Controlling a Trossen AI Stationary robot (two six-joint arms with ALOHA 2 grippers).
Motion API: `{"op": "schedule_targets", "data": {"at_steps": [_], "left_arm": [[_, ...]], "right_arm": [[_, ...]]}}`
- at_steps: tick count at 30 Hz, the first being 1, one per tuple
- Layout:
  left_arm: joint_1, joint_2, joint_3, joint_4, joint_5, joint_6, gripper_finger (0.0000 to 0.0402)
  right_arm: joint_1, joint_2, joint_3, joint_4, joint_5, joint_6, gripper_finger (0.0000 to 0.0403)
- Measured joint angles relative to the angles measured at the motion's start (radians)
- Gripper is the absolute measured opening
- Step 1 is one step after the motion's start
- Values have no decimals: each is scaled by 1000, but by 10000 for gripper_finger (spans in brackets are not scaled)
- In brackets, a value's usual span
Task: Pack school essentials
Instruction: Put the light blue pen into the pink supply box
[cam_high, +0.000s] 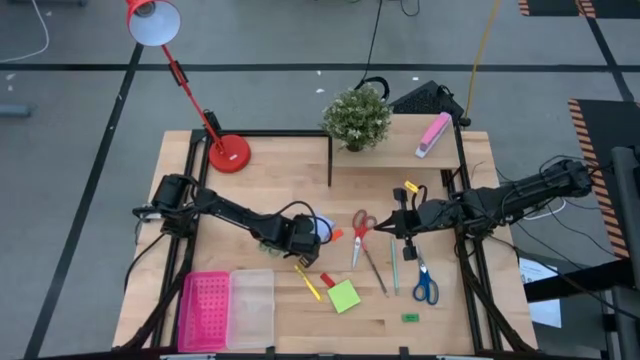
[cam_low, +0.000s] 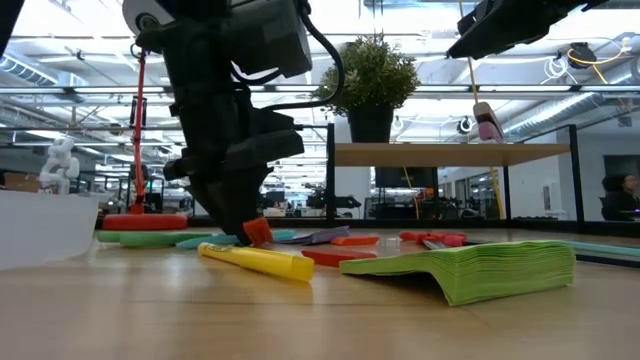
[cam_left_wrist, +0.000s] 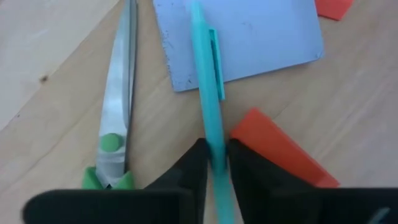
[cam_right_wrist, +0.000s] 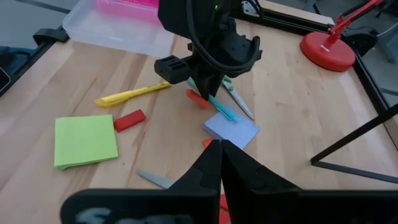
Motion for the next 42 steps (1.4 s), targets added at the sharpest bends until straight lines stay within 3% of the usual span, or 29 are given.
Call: {"op": "schedule_targets", "data": {"at_steps": [6, 19, 28, 42], "left_arm": [[0, -6, 0, -4, 7, 9, 26], [-47, -151, 16, -133, 79, -65, 40], [-221, -306, 18, -239, 74, -357, 41], [-563, -332, 18, -281, -3, -896, 42]], "right_arm": [[0, 0, 0, -1, 0, 16, 0], [0, 0, 0, -2, 0, -10, 0], [-2, 0, 0, 16, 0, -115, 0], [-2, 0, 0, 185, 0, -274, 0]]}}
